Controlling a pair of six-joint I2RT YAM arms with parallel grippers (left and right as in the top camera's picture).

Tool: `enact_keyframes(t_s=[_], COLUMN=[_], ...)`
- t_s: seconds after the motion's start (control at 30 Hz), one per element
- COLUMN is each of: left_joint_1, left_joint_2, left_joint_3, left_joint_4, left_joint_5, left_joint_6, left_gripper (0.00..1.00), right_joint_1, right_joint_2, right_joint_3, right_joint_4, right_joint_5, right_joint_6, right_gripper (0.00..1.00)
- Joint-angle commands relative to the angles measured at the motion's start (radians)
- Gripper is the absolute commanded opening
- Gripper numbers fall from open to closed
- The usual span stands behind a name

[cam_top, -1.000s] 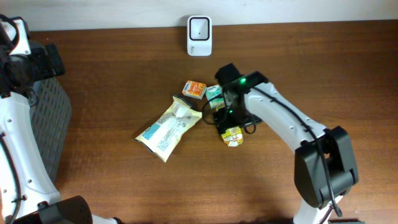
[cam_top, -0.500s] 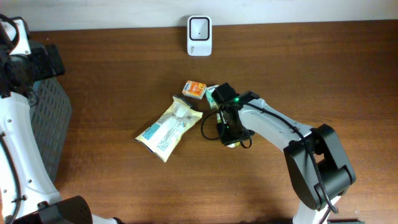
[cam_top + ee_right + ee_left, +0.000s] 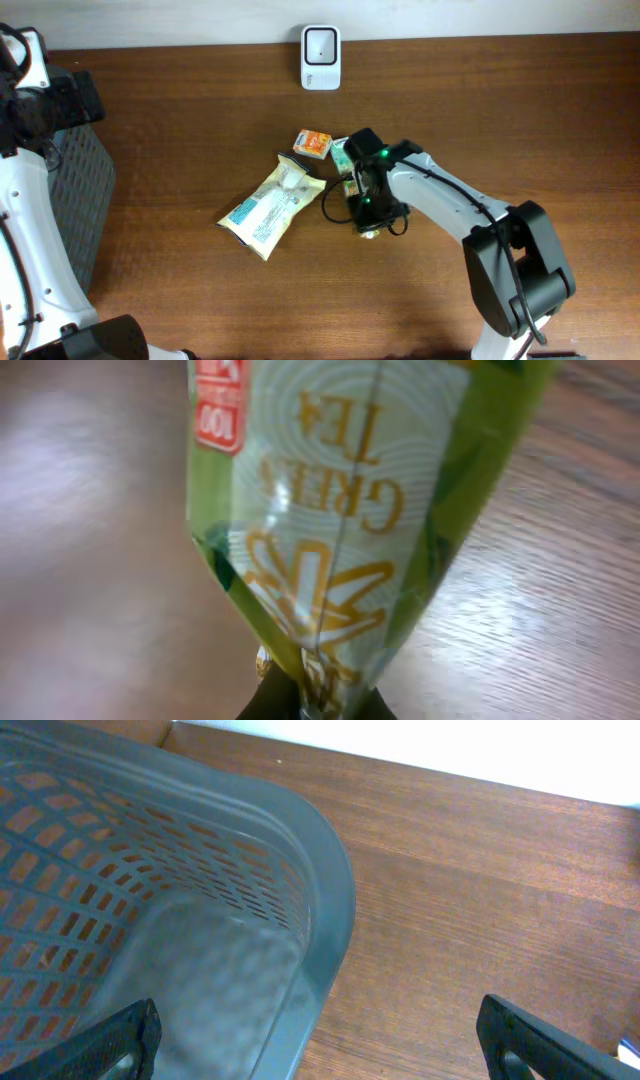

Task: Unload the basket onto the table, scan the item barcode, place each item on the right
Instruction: 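Lift the green tea carton upright with the right gripper, then carry the carton up to the white scanner and hold it there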

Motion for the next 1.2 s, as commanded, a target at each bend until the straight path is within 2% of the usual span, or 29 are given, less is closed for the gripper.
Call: enact_keyframes(t_s=[0.0, 0.07, 0.3, 0.43, 0.5, 0.53, 0.63, 0.73, 0.83, 1.0, 1.1, 1.17], left_joint_1=[0.004, 0.004, 0.004, 0.004, 0.004, 0.004, 0.004, 0.004, 0.004, 0.004, 0.004, 0.004], left_joint_2=[-0.018, -0.018, -0.018, -0.018, -0.018, -0.018, -0.018, -0.018, -0.018, -0.018, -0.018, -0.018], left_joint_3=[0.006, 0.006, 0.006, 0.006, 0.006, 0.006, 0.006, 0.006, 0.006, 0.006, 0.006, 0.006], left_joint_4=[0.002, 0.002, 0.002, 0.002, 0.002, 0.002, 0.002, 0.002, 0.002, 0.002, 0.002, 0.002], left_joint_5=[-0.004, -0.004, -0.004, -0.004, -0.004, -0.004, -0.004, -0.004, -0.004, -0.004, -0.004, -0.004], left_joint_6=[0.016, 0.016, 0.016, 0.016, 0.016, 0.016, 0.016, 0.016, 0.016, 0.016, 0.016, 0.016], left_gripper=[0.99, 0.99, 0.99, 0.99, 0.99, 0.99, 0.99, 0.99, 0.99, 0.99, 0.99, 0.99], right_joint_1=[-0.065, -0.136, -0.2, -0.2, -0.2, -0.2, -0.197, -0.182, -0.157, -0.108, -0.051, -0.012], right_joint_2=[-0.127, -0.237, -0.273, -0.273, -0.273, -0.273, -0.273, -0.273, -0.269, -0.19, -0.118, -0.052], right_joint_3=[0.084, 0.088, 0.088, 0.088, 0.089, 0.089, 0.09, 0.09, 0.144, 0.542, 0.642, 0.643], right_joint_4=[-0.048, -0.054, 0.01, 0.061, 0.076, 0.078, 0.097, 0.094, 0.073, -0.126, -0.076, 0.067], right_joint_5=[-0.342, -0.643, -1.142, -1.265, -1.256, -1.224, -0.952, -0.536, -0.26, 0.17, 0.354, 0.532], right_joint_6=[-0.241, -0.409, -0.445, -0.414, -0.38, -0.367, -0.225, -0.102, -0.044, -0.087, -0.16, -0.219], right_gripper=[0.04, 0.04, 0.04, 0.04, 0.04, 0.04, 0.04, 0.04, 0.04, 0.04, 0.04, 0.04])
